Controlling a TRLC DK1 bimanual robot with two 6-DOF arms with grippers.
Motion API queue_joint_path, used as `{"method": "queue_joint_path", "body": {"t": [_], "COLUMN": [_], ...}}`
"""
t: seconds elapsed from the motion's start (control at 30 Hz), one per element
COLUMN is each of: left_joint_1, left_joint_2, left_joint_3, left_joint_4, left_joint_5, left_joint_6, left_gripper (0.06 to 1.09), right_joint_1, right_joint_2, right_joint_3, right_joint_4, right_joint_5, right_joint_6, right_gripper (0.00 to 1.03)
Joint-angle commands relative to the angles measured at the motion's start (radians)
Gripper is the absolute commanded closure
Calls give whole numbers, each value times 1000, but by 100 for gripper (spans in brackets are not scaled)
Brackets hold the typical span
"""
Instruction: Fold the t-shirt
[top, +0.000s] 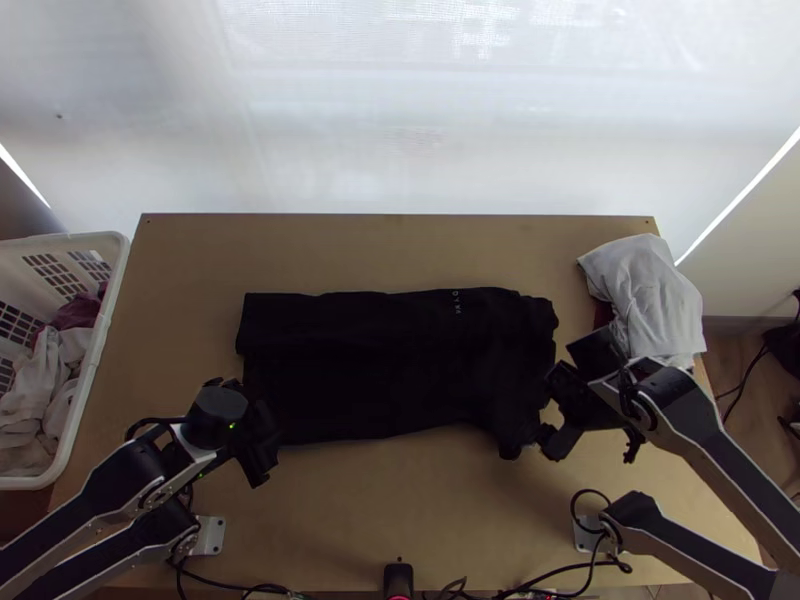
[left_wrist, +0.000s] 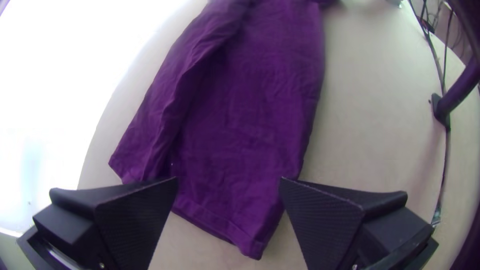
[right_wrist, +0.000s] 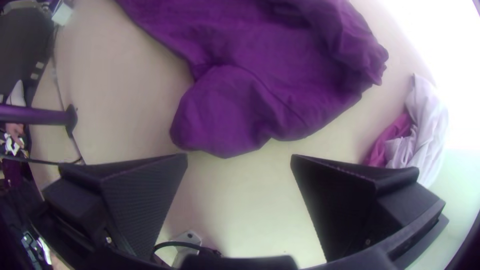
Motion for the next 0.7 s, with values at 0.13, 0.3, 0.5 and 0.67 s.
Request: {"method": "queue_joint_path", "body": {"t": [0.13, 0.3, 0.5, 0.67], "left_joint_1": [-198, -219, -198, -185], "left_joint_2": [-87, -101, -136, -137], "left_joint_3": [-148, -211, -247, -258], "left_joint_4": [87, 104, 110, 111], "left_joint_5": [-78, -78, -76, -78], "left_joint_6": [107, 162, 197, 204], "left_gripper": [11, 11, 11, 11], "right_joint_1": [203, 230, 229, 330], "right_joint_2": [-56, -15, 30, 22], "right_joint_3": [-141, -178, -184, -175], "right_joint_4": [65, 153, 231, 230], "right_joint_5": [44, 62, 78, 78], "right_joint_6": [31, 36, 39, 109], "right_gripper": [7, 7, 7, 7]}}
